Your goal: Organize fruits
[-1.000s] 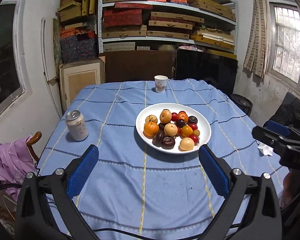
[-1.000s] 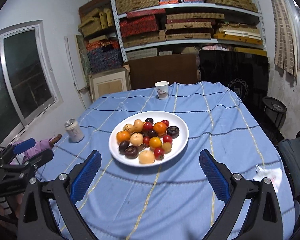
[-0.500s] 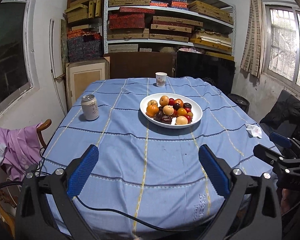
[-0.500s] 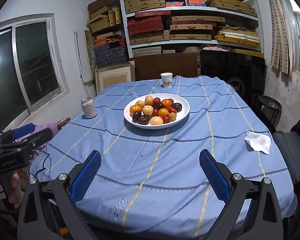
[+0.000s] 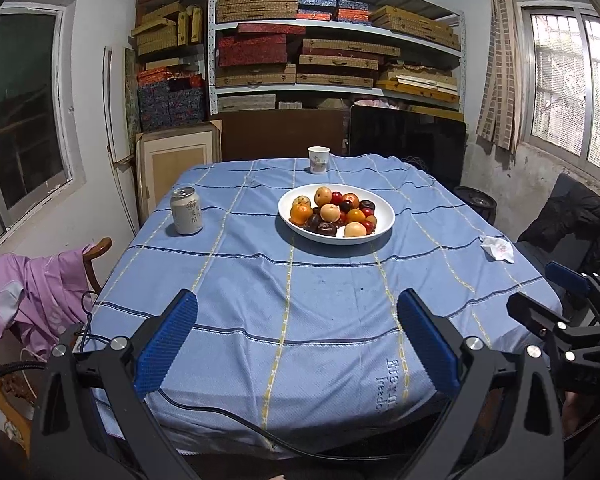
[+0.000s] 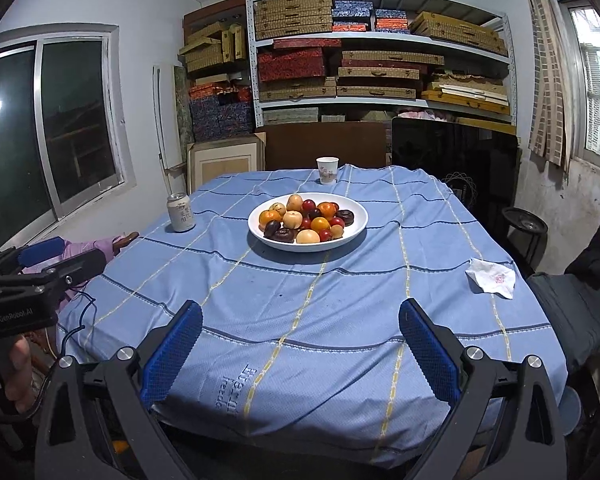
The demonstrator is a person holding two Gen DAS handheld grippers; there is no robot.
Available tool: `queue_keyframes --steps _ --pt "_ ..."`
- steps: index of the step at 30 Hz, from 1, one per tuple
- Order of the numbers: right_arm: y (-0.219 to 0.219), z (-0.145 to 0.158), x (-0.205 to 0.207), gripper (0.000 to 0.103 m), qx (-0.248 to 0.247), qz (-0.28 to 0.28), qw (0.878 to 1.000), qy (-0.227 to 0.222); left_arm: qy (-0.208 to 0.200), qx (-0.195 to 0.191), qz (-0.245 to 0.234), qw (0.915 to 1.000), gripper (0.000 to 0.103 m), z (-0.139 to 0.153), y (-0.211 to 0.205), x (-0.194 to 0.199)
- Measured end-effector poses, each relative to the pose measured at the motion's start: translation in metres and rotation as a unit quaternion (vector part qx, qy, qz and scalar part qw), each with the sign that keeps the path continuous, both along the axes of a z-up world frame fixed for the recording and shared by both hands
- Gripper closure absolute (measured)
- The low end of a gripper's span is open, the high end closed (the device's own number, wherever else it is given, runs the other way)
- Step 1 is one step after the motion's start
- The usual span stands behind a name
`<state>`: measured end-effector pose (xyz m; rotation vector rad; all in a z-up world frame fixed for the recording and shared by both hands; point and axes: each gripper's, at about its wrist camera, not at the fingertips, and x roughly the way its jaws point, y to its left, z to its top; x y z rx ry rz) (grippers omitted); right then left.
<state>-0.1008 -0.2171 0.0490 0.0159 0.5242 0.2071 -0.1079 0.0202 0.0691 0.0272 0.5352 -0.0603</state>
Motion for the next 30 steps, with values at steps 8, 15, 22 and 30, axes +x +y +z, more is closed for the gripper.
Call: queue_keyframes --steps 8,15,22,30 --pt "-0.0032 -0.0060 -0.0062 0.004 0.001 -0.007 1.000 0.005 0.003 0.004 0.001 1.0000 0.005 -0.0061 -0.0036 -0.0038" --pt "-0.0043 -0.0081 -0.0056 0.004 0.001 -0.008 1.000 0.008 0.007 0.004 0.006 1.0000 0.005 -0.0071 -0.0029 -0.0008" --pt "-0.0033 -0.0096 -0.0055 0.004 -0.002 -0.007 1.000 0.009 0.001 0.011 0.007 0.9999 0.005 -0.0073 -0.0017 -0.0011" --pt "-0.0002 -0.0090 -0.0077 0.004 -0.009 -0.008 1.000 0.006 -0.002 0.006 -0.004 1.0000 0.005 -0.0066 -0.0020 -0.0015"
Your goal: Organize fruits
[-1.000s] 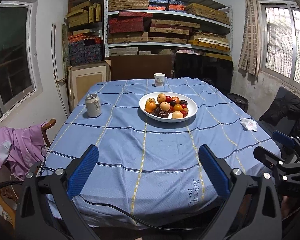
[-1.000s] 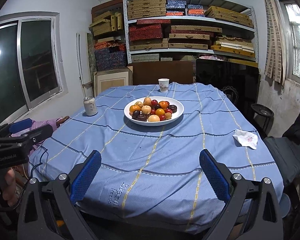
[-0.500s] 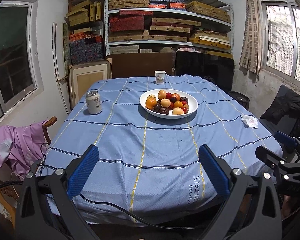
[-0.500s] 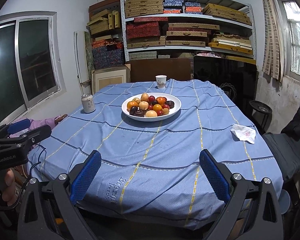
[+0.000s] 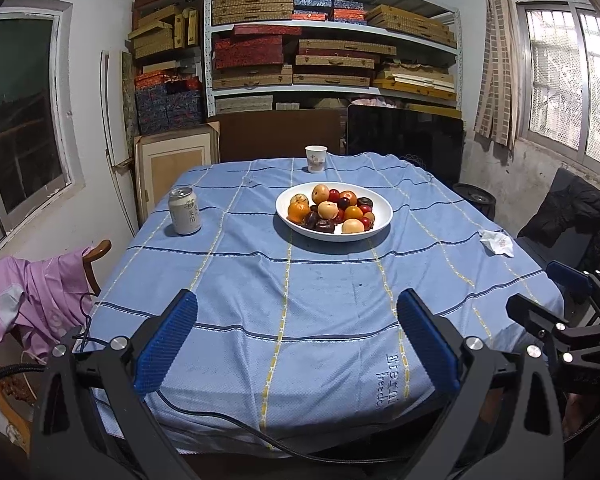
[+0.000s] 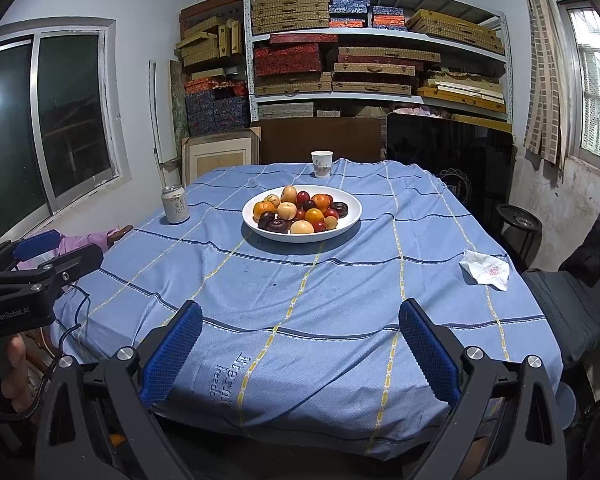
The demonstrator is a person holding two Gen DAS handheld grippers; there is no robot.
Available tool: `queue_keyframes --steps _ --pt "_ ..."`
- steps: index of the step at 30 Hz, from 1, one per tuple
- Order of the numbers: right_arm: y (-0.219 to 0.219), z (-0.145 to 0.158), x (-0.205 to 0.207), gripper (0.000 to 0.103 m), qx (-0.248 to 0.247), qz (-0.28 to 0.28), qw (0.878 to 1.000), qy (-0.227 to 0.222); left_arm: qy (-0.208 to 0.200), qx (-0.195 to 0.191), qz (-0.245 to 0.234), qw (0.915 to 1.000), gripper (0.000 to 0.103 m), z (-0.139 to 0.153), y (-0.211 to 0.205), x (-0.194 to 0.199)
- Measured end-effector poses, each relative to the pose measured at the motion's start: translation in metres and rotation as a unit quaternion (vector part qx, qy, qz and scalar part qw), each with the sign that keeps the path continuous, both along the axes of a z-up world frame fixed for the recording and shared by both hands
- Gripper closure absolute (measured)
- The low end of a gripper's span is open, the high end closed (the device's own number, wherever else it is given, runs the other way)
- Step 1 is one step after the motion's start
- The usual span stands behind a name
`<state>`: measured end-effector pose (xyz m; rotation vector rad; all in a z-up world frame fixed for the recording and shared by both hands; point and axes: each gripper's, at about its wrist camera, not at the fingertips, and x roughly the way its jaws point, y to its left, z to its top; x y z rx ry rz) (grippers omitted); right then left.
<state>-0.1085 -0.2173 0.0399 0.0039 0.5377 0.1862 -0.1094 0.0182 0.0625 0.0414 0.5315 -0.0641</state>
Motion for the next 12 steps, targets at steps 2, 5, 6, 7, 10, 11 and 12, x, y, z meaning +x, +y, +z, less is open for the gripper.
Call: queue_keyframes --steps 2,5,6,7,10,11,12 --pt "0.0002 0.0001 0.0001 0.004 0.000 0.000 1.000 0.000 0.003 0.002 0.005 1.0000 0.005 -0.0004 0.0002 0.0009" --pt "0.0000 0.0003 -0.0002 0.004 0.000 0.000 1.000 -0.001 0.004 0.007 0.012 0.9999 0.005 -0.0018 0.0005 0.0016" --pt "0.0002 0.0002 -0.0001 0.004 0.000 0.000 1.000 0.000 0.005 0.006 0.014 0.9999 0.005 -0.0018 0.0011 0.0020" --pt "0.0000 0.0000 -0.0001 0.004 0.000 0.000 1.000 0.001 0.005 0.007 0.016 0.9998 0.005 -0.0023 0.0015 0.0024" --pt "-0.0007 0.0014 -0.0007 0.004 0.001 -0.001 1.000 0.001 0.004 0.009 0.026 0.9996 0.005 -0.0022 0.0036 0.0028" --pt "-0.0007 0.0014 -0.0007 0.004 0.001 -0.001 1.000 0.000 0.004 0.008 0.028 0.9996 0.005 -0.0022 0.0042 0.0028" --pt "-0.0007 0.0014 -0.0006 0.004 0.001 -0.001 1.000 0.000 0.003 0.008 0.029 0.9995 0.005 -0.0021 0.0047 0.0028"
